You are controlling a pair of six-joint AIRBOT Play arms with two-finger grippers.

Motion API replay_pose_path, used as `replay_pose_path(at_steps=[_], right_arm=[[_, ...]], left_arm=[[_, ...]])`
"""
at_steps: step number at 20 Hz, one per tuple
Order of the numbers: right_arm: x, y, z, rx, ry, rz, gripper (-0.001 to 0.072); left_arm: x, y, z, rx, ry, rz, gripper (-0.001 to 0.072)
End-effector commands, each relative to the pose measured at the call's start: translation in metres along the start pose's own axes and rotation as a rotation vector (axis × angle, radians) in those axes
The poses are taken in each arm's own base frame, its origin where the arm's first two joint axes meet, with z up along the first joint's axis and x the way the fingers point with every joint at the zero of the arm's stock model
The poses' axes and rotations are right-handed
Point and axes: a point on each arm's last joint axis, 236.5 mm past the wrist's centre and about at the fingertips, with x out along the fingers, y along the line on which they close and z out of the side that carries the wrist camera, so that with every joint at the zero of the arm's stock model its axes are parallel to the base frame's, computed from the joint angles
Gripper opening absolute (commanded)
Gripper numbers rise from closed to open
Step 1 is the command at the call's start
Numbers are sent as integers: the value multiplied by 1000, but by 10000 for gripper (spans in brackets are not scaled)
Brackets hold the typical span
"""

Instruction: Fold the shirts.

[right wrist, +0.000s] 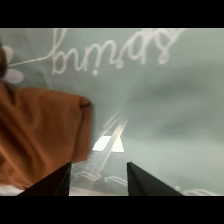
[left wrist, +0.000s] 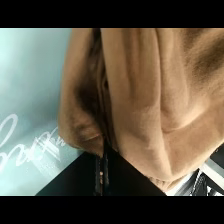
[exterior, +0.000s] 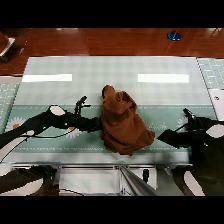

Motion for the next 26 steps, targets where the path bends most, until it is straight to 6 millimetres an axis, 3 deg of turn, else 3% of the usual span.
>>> replay_pose_path(at_steps=[1,5,6,7,8,10,12,13,15,17,19,22,24,26], right_arm=[[19,18,-5,-21,40,60,403],[43,48,13,-45,20,110,374],[45,58,17,-88,18,114,274],[44,73,19,-159,28,133,100],[39,89,20,-239,32,154,28],[13,126,36,-358,1,193,27],[-40,167,75,-474,-131,204,27],[-75,189,97,-525,-225,197,27],[-167,236,136,-634,-468,170,27],[-266,289,141,-769,-693,170,27],[-351,330,113,-889,-861,200,27],[-443,347,64,-1004,-1073,145,27],[-479,341,34,-1029,-1174,103,27],[-494,331,4,-1046,-1219,86,27]], left_arm=[[0,-2,-1,10,6,-5,17],[0,-2,-2,7,11,-7,17],[-1,-3,-4,6,21,-13,16],[-4,-5,-6,2,36,-27,17],[-10,-8,-4,8,40,-48,17],[-43,-22,20,46,-22,-106,16],[-100,-46,59,100,-172,-155,16],[-141,-64,80,144,-284,-172,16],[-237,-108,110,272,-546,-170,16],[-334,-159,109,437,-799,-132,16],[-414,-213,82,602,-1021,-71,16],[-500,-283,21,816,-1308,78,16],[-528,-313,-15,914,-1425,203,16],[-537,-344,-53,1008,-1495,256,16]])
